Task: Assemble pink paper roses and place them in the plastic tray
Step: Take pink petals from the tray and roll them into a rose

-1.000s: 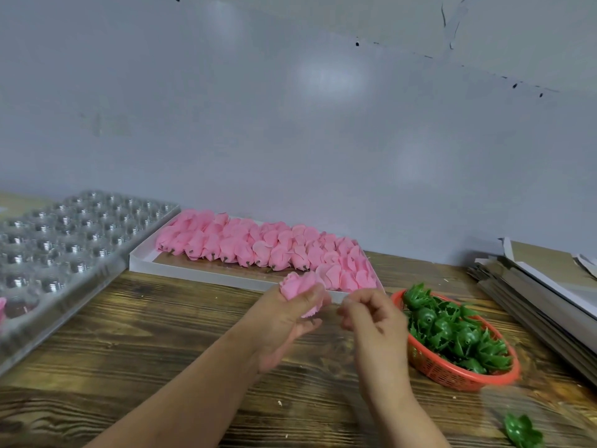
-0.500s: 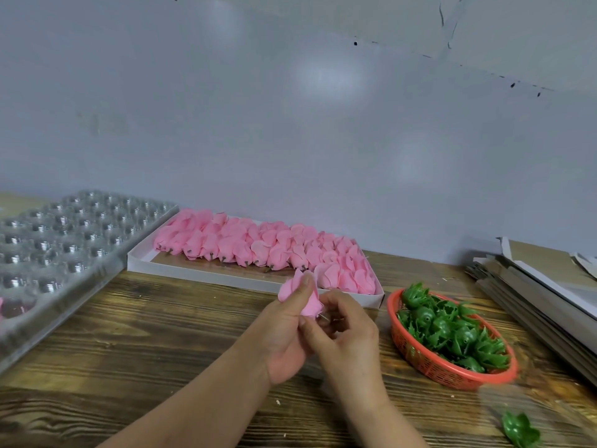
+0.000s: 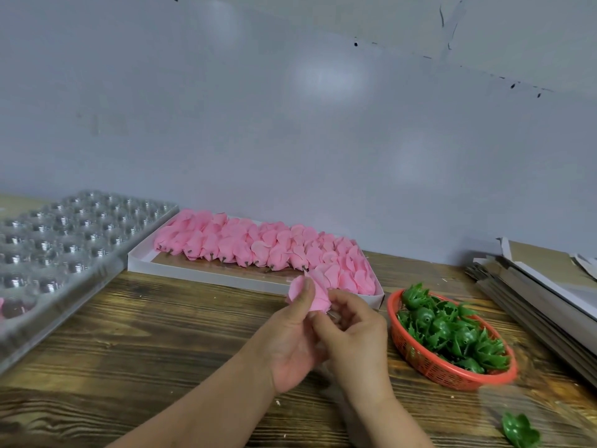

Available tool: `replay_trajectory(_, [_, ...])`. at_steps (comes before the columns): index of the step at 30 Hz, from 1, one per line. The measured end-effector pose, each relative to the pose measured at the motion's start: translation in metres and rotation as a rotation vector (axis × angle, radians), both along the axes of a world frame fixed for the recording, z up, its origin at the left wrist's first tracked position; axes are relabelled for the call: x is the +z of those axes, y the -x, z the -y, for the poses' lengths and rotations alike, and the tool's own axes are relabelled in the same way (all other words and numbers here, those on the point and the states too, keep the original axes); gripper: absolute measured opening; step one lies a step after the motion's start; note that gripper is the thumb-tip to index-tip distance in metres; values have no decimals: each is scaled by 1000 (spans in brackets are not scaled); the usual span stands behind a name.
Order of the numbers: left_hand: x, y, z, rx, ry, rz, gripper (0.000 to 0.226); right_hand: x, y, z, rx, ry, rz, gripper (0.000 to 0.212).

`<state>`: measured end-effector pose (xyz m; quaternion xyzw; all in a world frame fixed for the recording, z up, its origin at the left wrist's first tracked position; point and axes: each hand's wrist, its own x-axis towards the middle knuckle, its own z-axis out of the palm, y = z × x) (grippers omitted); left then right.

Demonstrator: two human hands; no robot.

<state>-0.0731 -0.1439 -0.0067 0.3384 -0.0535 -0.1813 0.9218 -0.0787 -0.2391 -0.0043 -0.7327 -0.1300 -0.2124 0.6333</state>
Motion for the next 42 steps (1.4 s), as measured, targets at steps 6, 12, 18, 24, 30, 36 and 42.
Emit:
replay_trajectory(6, [-6,0,0,-34,-84,63,31,6,3,1,209,-137,-161,24])
replay_trajectory(12, [-5,-4,-7,16,-85,17,25,8,1,3,370,-390,-464,10])
replay_trajectory(18, [-6,-10,-9,58,-83,7,36,3,2,2,288,-226,-339,19])
replay_trajectory(24, [2,-7,-3,123,-17,-53,26,-5,3,-4,-55,322,103,23])
replay_trajectory(30, [4,-2,1,171,-31,-44,24,-3,3,-3,13,191,63,20])
replay_trajectory(36, [5,-1,0,145,-28,-31,21,-4,2,-2,4,248,139,16])
replay_trajectory(42, [5,-1,-4,51,-16,28,17,-4,-1,-1,75,56,10,23])
